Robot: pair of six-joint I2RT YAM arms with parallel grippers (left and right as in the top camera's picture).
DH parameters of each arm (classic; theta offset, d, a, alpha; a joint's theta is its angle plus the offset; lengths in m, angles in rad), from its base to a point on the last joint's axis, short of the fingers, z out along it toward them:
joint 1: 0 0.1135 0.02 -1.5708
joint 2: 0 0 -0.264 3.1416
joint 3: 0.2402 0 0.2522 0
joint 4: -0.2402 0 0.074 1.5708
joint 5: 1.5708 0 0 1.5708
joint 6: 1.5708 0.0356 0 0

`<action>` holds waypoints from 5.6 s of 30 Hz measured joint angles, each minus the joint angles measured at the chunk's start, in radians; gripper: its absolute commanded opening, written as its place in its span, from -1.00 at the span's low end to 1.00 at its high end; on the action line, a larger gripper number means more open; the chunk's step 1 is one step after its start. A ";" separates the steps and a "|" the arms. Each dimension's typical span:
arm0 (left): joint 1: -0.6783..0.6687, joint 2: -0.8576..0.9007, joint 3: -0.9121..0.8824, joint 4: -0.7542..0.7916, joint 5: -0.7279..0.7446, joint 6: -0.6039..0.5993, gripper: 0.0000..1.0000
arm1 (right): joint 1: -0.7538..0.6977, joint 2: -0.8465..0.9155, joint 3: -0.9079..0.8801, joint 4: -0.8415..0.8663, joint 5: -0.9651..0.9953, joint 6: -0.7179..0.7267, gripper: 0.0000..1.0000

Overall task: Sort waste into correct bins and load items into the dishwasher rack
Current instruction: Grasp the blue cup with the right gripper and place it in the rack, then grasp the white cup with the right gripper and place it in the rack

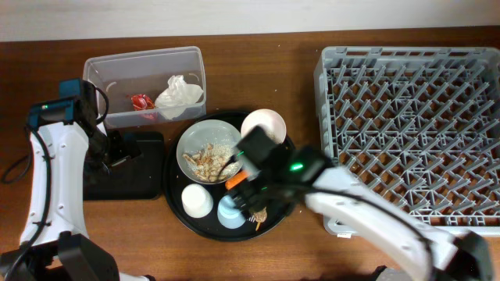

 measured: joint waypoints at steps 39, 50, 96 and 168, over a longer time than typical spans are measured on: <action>0.000 0.000 0.000 0.007 0.000 0.000 0.99 | 0.116 0.181 0.135 0.005 0.153 0.045 0.12; 0.000 0.000 -0.001 0.013 0.003 0.000 0.99 | -0.850 -0.249 0.195 -0.261 0.177 0.015 0.12; 0.000 0.000 -0.004 0.006 0.006 0.000 0.99 | -0.074 0.146 0.210 -0.055 -0.113 -0.142 0.98; 0.000 0.000 -0.006 0.006 0.006 -0.003 0.99 | -0.762 0.228 0.152 0.025 0.035 -0.176 -0.75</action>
